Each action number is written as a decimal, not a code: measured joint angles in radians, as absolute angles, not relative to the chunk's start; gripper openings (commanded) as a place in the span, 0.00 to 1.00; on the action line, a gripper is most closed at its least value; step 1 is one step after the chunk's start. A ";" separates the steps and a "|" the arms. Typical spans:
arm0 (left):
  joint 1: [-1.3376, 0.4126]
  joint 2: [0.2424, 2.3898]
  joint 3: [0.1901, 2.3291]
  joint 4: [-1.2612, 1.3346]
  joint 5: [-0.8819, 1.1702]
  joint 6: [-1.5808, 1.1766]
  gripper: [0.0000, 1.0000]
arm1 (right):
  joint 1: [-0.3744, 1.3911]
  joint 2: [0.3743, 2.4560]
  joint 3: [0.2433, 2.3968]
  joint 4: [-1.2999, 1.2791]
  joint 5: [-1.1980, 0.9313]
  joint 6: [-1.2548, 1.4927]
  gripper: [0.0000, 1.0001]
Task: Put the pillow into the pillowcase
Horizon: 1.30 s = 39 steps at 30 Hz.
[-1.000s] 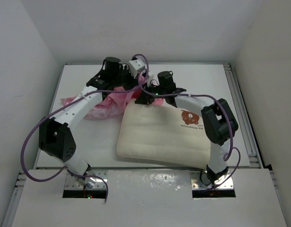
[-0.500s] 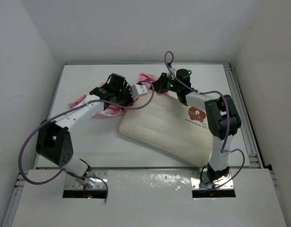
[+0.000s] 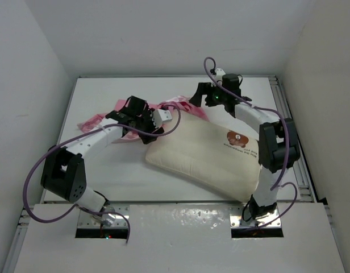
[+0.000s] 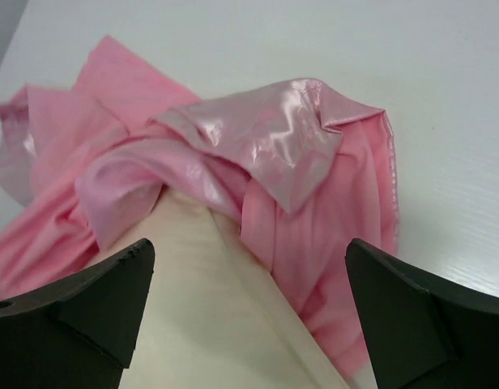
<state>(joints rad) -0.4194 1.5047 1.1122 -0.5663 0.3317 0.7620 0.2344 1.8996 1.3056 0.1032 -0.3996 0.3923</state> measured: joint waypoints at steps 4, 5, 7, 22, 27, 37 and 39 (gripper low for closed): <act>-0.358 1.505 1.113 -0.468 0.353 0.577 0.76 | 0.229 1.856 1.324 -0.025 -0.461 0.253 0.99; -0.334 1.511 1.121 -0.443 0.360 0.521 0.76 | 0.228 1.864 1.341 -0.066 -0.482 0.222 0.99; -0.291 1.540 1.157 -0.390 0.396 0.421 0.77 | 0.222 1.896 1.388 -0.152 -0.539 0.170 0.99; -0.304 1.908 1.405 -0.314 0.506 0.257 0.00 | 0.170 2.160 1.504 -0.395 -0.791 0.050 0.73; -0.295 1.973 1.542 -0.418 0.513 0.268 0.00 | 0.172 2.168 1.534 -0.485 -0.838 -0.005 0.00; -0.291 1.938 1.870 -0.637 0.434 0.432 0.00 | 0.138 1.759 1.342 -0.502 -0.680 -0.041 0.00; -0.297 1.906 1.874 -0.673 0.398 0.478 0.00 | 0.132 1.615 1.304 -0.487 -0.647 -0.053 0.00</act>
